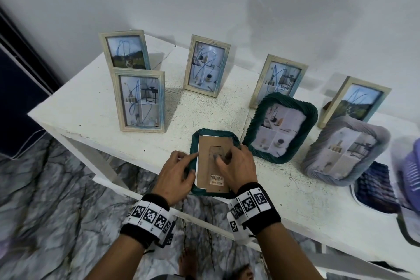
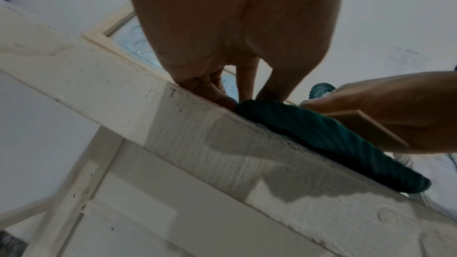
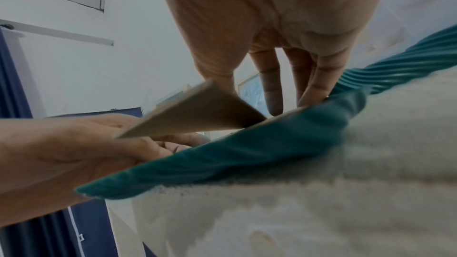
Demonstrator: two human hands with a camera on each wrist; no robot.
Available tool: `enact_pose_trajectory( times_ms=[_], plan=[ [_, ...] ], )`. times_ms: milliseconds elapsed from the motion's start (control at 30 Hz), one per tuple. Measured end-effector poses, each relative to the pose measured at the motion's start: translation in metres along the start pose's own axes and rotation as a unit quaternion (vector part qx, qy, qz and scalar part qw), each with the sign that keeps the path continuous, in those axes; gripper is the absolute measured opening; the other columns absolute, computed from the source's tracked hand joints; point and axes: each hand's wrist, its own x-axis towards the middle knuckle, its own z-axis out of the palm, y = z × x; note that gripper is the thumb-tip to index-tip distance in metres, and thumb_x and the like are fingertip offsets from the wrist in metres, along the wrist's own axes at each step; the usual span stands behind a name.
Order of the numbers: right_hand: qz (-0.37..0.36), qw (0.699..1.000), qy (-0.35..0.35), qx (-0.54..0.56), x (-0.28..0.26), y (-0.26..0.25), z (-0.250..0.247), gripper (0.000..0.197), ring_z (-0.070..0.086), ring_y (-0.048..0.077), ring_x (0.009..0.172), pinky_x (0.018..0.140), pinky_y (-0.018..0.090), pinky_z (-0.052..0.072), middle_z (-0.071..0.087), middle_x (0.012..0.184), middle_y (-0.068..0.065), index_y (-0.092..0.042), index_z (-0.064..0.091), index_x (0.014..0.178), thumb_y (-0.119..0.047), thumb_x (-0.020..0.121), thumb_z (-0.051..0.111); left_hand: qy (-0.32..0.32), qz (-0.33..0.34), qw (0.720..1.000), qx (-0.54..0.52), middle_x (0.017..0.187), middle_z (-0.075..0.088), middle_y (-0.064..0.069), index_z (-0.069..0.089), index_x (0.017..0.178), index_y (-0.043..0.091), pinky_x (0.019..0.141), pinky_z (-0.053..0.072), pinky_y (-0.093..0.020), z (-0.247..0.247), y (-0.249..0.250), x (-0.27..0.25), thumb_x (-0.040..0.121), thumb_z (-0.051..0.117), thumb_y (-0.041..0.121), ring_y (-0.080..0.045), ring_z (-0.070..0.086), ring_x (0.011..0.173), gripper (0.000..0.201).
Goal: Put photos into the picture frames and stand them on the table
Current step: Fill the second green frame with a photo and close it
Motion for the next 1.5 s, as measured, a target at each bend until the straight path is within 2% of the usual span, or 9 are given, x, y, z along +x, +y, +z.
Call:
enact_pose_trajectory(
  times_ms=[133,267,400,633,867,1033,1167,1333,1500],
  plan=[
    [-0.024,1.0,0.002,0.002,-0.003,0.001,-0.002,0.03,0.048,0.027,0.106,0.089,0.031,0.04,0.052,0.11,0.012,-0.013,0.065,0.106,-0.037,0.089,0.062,-0.04,0.013,0.999,-0.001,0.116,0.04,0.004,0.048,0.141,0.023,0.09,0.045,-0.023,-0.006,-0.004,-0.001,0.082,0.05,0.033,-0.01,0.051,0.098,0.06],
    [-0.031,0.999,-0.001,-0.007,-0.005,0.001,-0.003,0.028,0.046,0.027,0.107,0.091,0.032,0.04,0.05,0.112,0.012,-0.011,0.067,0.103,-0.035,0.089,0.061,-0.035,0.014,0.999,0.002,0.117,0.039,0.004,0.047,0.142,0.024,0.09,0.04,-0.019,-0.004,-0.006,-0.001,0.081,0.051,0.037,-0.009,0.05,0.099,0.062],
    [-0.032,0.999,-0.007,-0.024,-0.004,0.001,-0.002,0.027,0.045,0.026,0.107,0.092,0.031,0.039,0.049,0.113,0.011,-0.012,0.066,0.099,-0.036,0.09,0.058,-0.033,0.017,0.999,-0.001,0.118,0.038,0.004,0.047,0.142,0.024,0.092,0.045,-0.023,-0.004,-0.006,-0.002,0.083,0.05,0.038,-0.01,0.052,0.097,0.061],
    [-0.031,0.997,0.016,-0.067,-0.01,-0.003,0.005,0.036,0.043,0.029,0.111,0.08,0.036,0.047,0.047,0.119,0.012,-0.009,0.063,0.092,-0.044,0.089,0.053,-0.027,0.028,0.999,0.002,0.118,0.039,0.004,0.047,0.142,0.023,0.093,0.04,-0.019,-0.004,-0.005,-0.001,0.084,0.05,0.041,-0.009,0.048,0.105,0.06],
    [-0.054,0.994,0.008,-0.096,-0.013,-0.005,0.006,0.043,0.043,0.033,0.11,0.093,0.037,0.042,0.047,0.119,0.017,-0.006,0.064,0.103,-0.045,0.092,0.051,-0.036,0.042,0.998,0.016,0.121,0.039,0.0,0.045,0.144,0.021,0.098,0.041,-0.025,-0.004,-0.008,-0.001,0.087,0.049,0.041,-0.013,0.047,0.11,0.06],
    [-0.068,0.995,0.005,-0.071,-0.016,0.003,0.006,0.041,0.044,0.033,0.107,0.095,0.039,0.04,0.048,0.117,0.016,-0.008,0.062,0.105,-0.045,0.089,0.056,-0.037,0.04,0.998,0.027,0.121,0.039,-0.001,0.044,0.145,0.02,0.098,0.044,-0.031,-0.003,-0.005,-0.002,0.088,0.044,0.043,-0.014,0.048,0.107,0.061],
    [-0.102,0.994,0.003,-0.031,-0.024,0.015,0.006,0.048,0.045,0.033,0.107,0.093,0.04,0.043,0.051,0.122,0.016,-0.015,0.057,0.125,-0.04,0.084,0.062,-0.013,0.041,0.998,0.034,0.114,0.042,0.0,0.05,0.14,0.02,0.091,0.046,-0.031,0.0,-0.003,-0.002,0.089,0.035,0.056,-0.014,0.048,0.104,0.064],
    [-0.134,0.99,0.025,-0.021,-0.029,0.024,0.011,0.046,0.046,0.034,0.108,0.091,0.043,0.047,0.051,0.124,0.017,-0.015,0.065,0.12,-0.038,0.081,0.07,-0.003,0.038,0.998,0.059,0.11,0.044,-0.002,0.05,0.14,0.018,0.087,0.047,-0.034,0.005,-0.001,-0.001,0.089,0.038,0.054,-0.018,0.049,0.1,0.063],
    [-0.163,0.985,0.053,-0.027,-0.029,0.031,0.016,0.047,0.05,0.033,0.101,0.083,0.041,0.051,0.053,0.116,0.015,-0.014,0.067,0.116,-0.039,0.078,0.073,-0.004,0.032,0.997,0.065,0.11,0.043,-0.001,0.05,0.14,0.019,0.088,0.048,-0.036,0.006,0.0,-0.001,0.088,0.038,0.052,-0.017,0.048,0.102,0.063]
  ],
)
